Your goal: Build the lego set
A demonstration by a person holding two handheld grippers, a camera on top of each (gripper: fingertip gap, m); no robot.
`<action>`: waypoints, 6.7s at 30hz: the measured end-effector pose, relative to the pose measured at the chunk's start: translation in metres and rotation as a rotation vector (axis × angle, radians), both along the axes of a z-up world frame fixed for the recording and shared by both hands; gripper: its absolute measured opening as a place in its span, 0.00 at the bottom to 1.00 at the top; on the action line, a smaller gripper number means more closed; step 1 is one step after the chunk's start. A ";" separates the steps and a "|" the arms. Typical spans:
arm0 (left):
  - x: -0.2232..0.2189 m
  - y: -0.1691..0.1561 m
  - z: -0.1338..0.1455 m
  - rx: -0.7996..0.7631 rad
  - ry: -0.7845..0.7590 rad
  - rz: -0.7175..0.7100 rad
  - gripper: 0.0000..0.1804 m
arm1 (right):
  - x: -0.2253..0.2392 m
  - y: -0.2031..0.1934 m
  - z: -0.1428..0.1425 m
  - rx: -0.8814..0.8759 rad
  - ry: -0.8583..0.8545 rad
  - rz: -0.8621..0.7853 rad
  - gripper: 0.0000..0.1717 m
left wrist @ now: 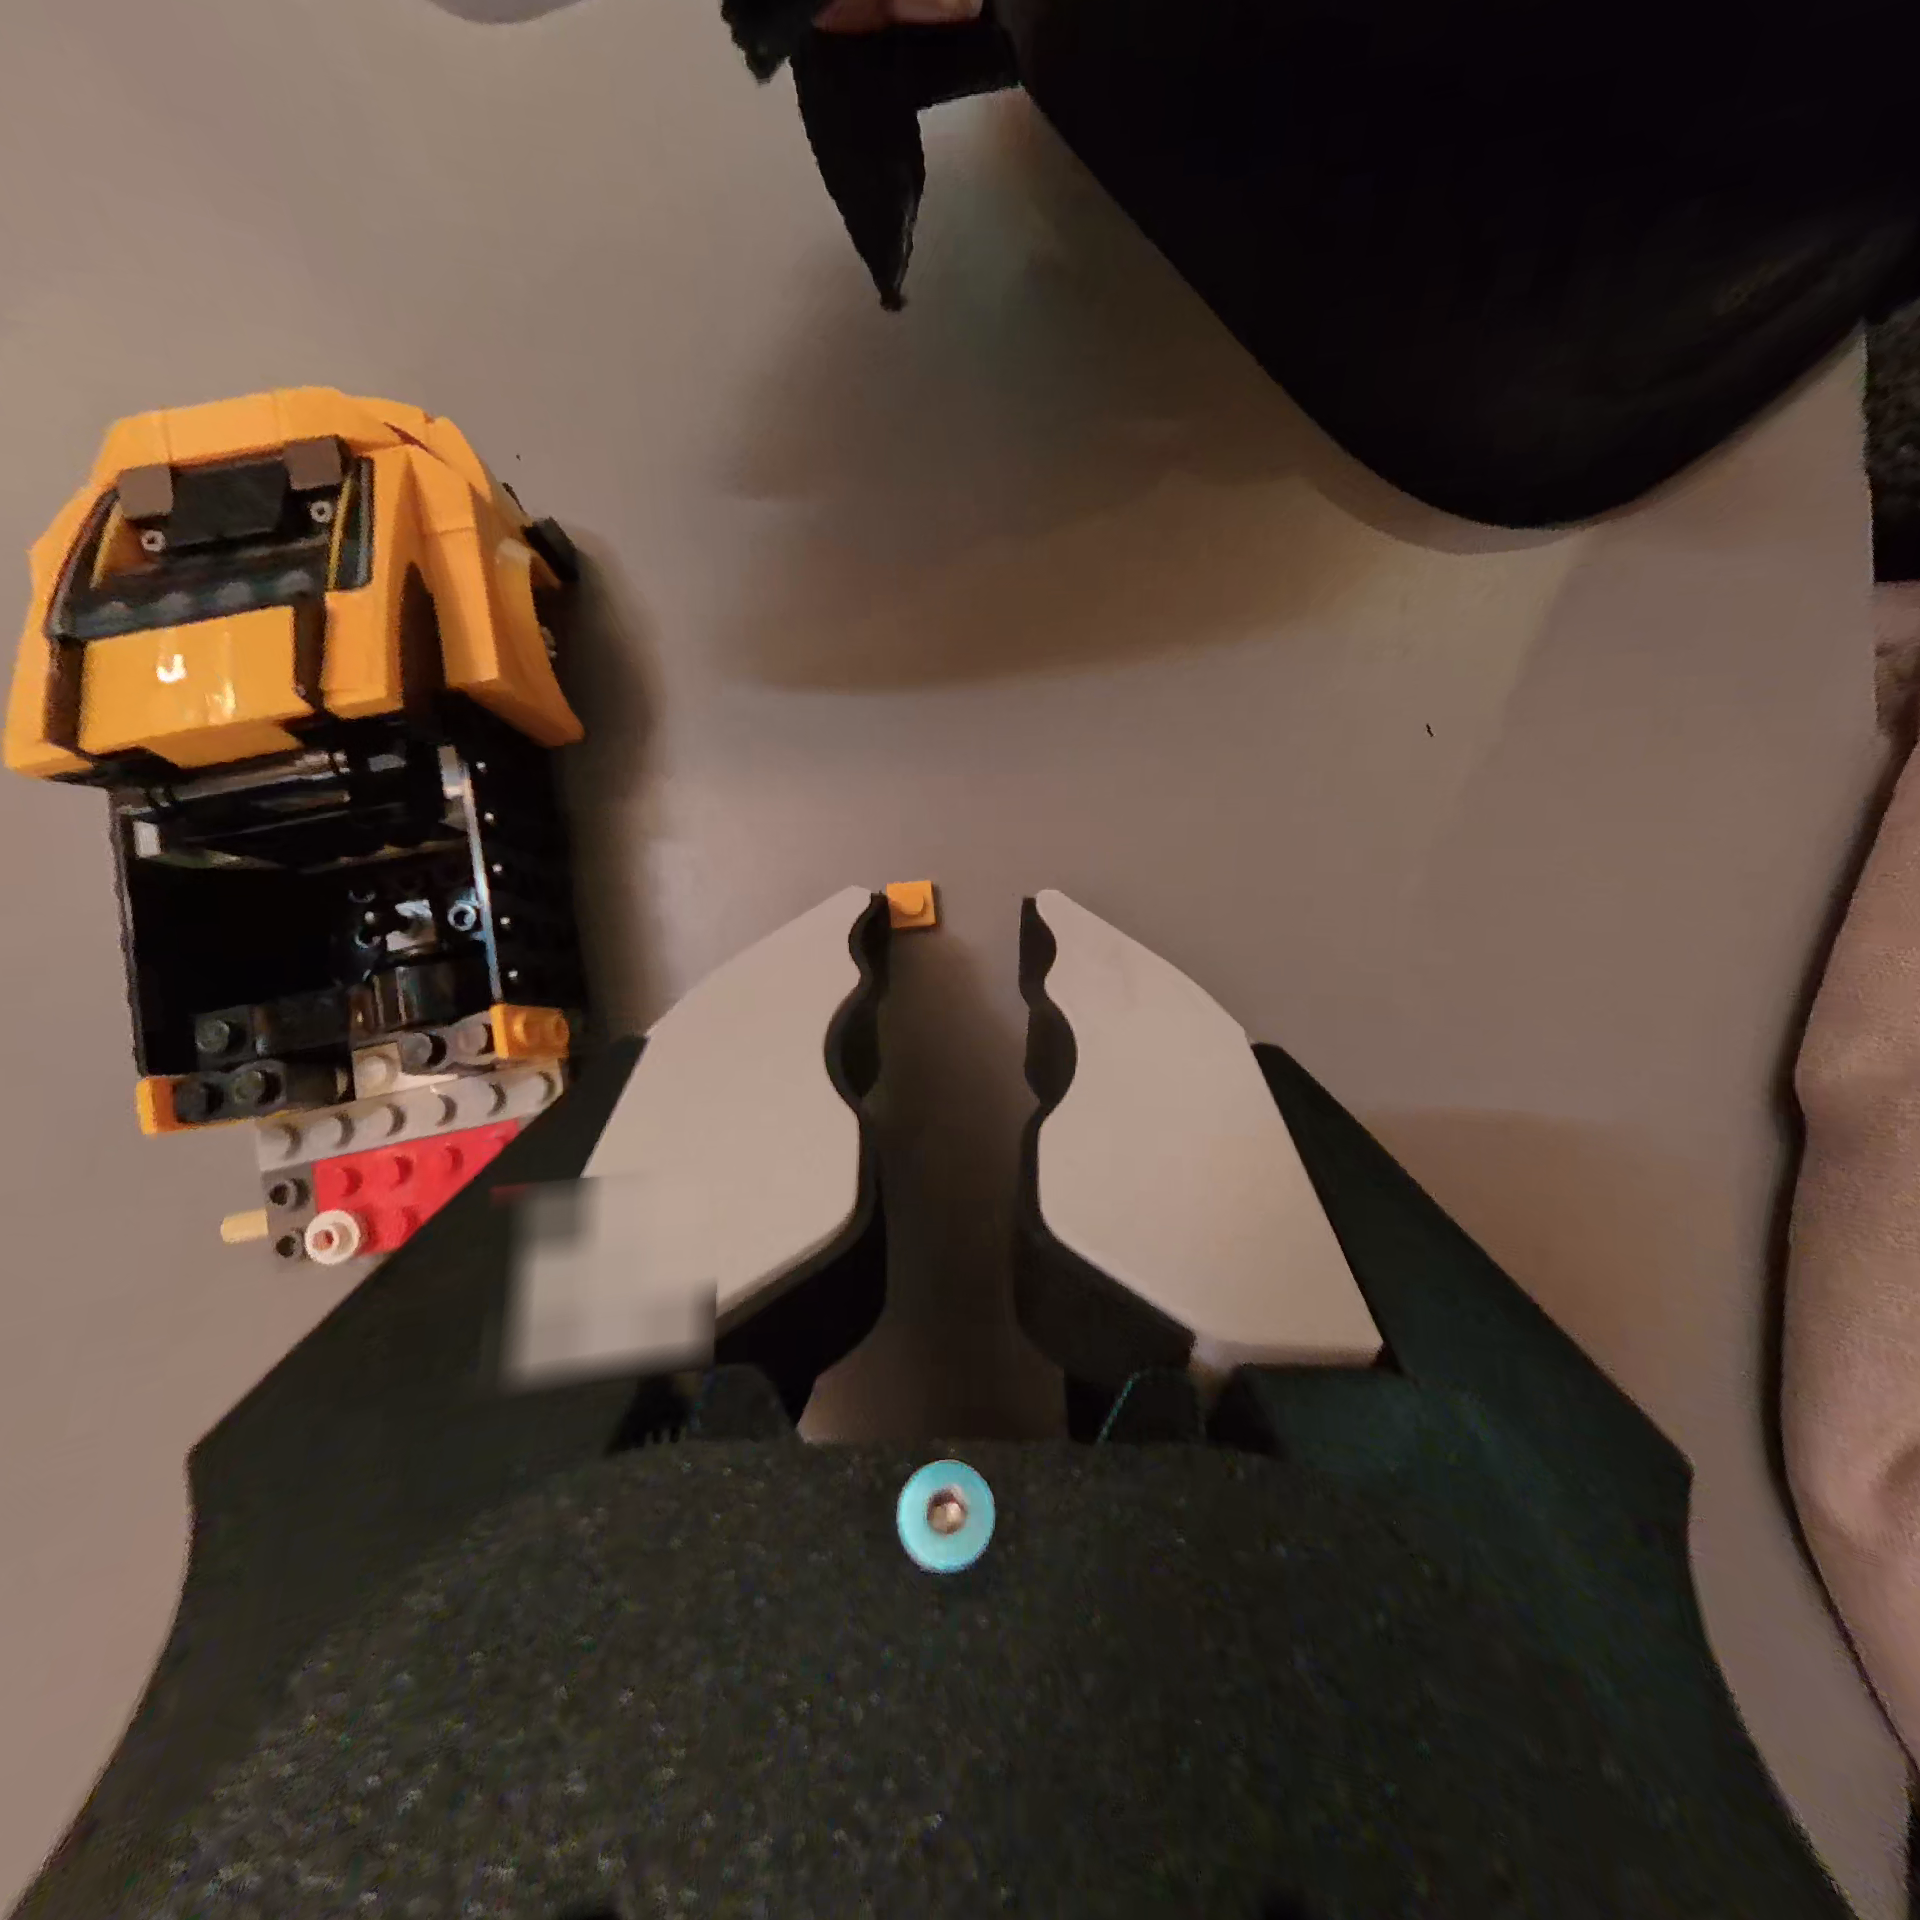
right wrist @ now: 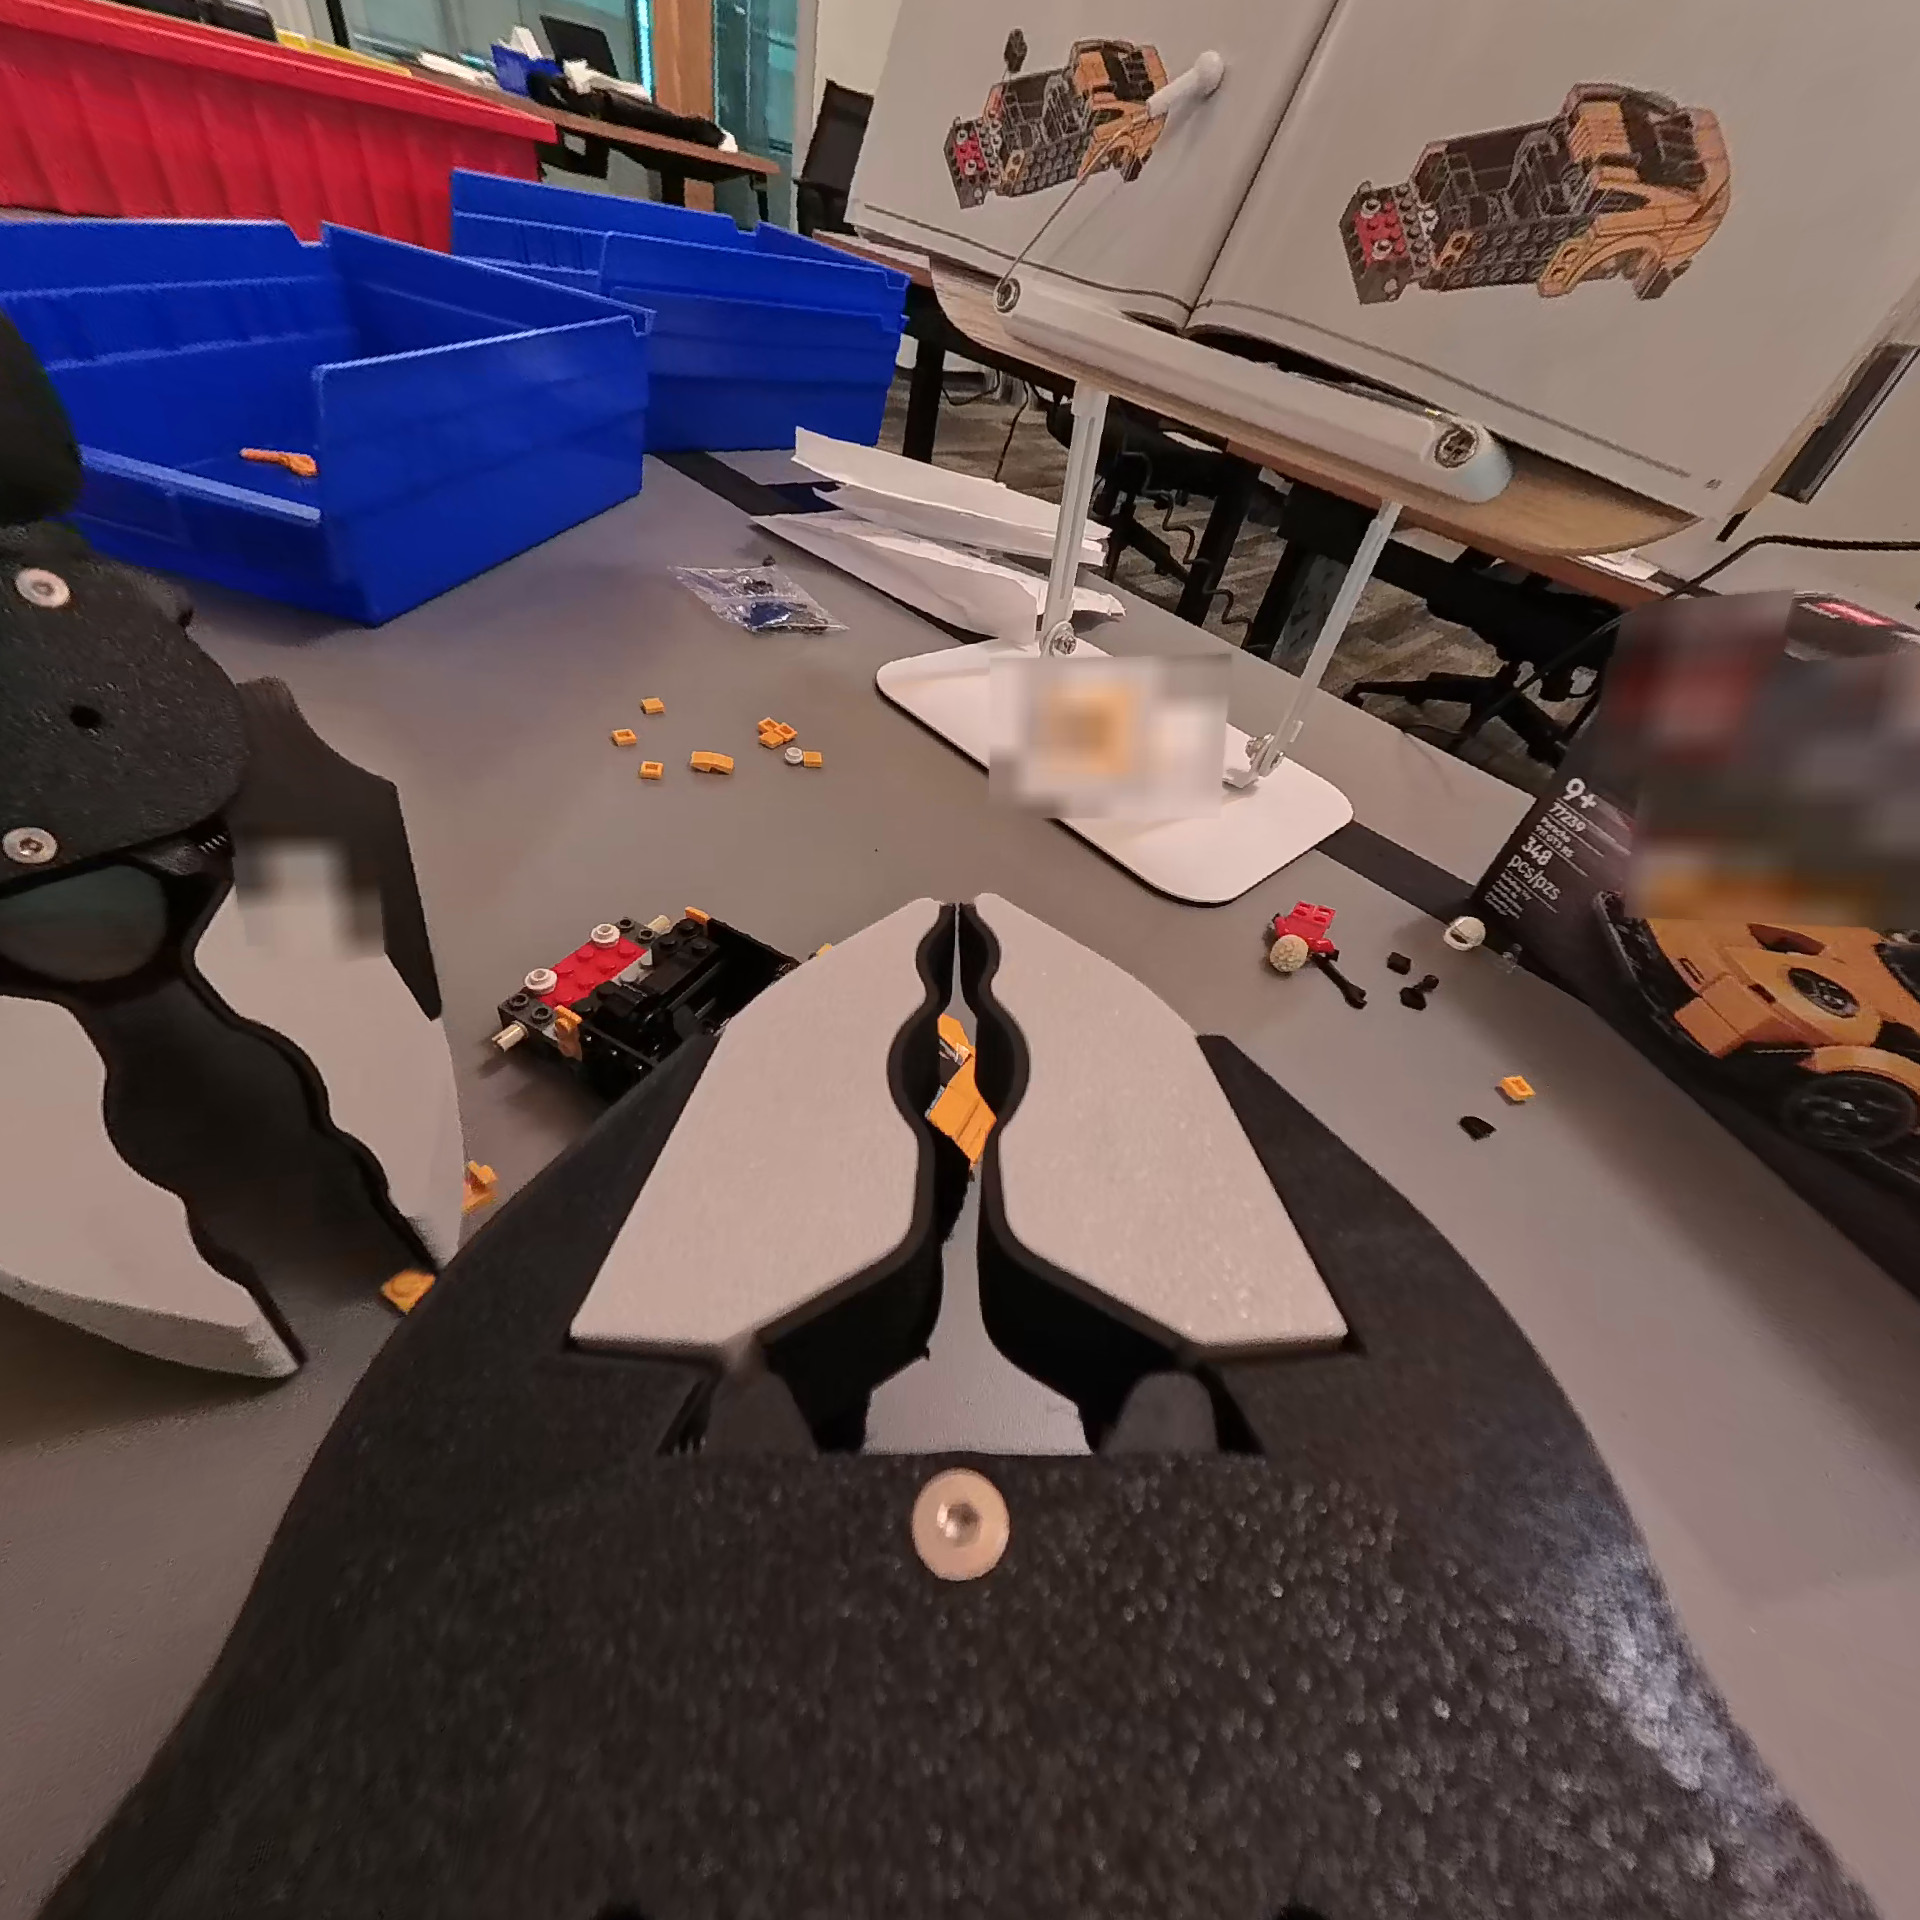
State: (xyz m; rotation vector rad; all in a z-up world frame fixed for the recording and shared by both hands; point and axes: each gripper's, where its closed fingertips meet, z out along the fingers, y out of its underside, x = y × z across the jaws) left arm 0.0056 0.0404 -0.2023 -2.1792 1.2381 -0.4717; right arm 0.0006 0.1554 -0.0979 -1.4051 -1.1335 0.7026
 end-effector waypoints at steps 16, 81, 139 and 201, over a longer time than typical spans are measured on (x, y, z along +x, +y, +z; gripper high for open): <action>-0.060 0.028 0.031 0.054 -0.086 0.201 0.14 | -0.004 -0.006 -0.004 0.004 -0.021 0.039 0.01; -0.070 0.046 0.029 0.132 -0.109 0.164 0.15 | -0.004 -0.107 -0.079 -0.149 -0.534 0.592 0.01; -0.038 0.032 0.103 0.520 -0.324 0.063 0.04 | -0.037 -0.086 0.003 -0.573 0.089 0.479 0.00; -0.024 0.003 0.098 -0.217 -0.873 -0.047 0.04 | -0.029 -0.113 -0.005 -0.210 -0.015 0.601 0.05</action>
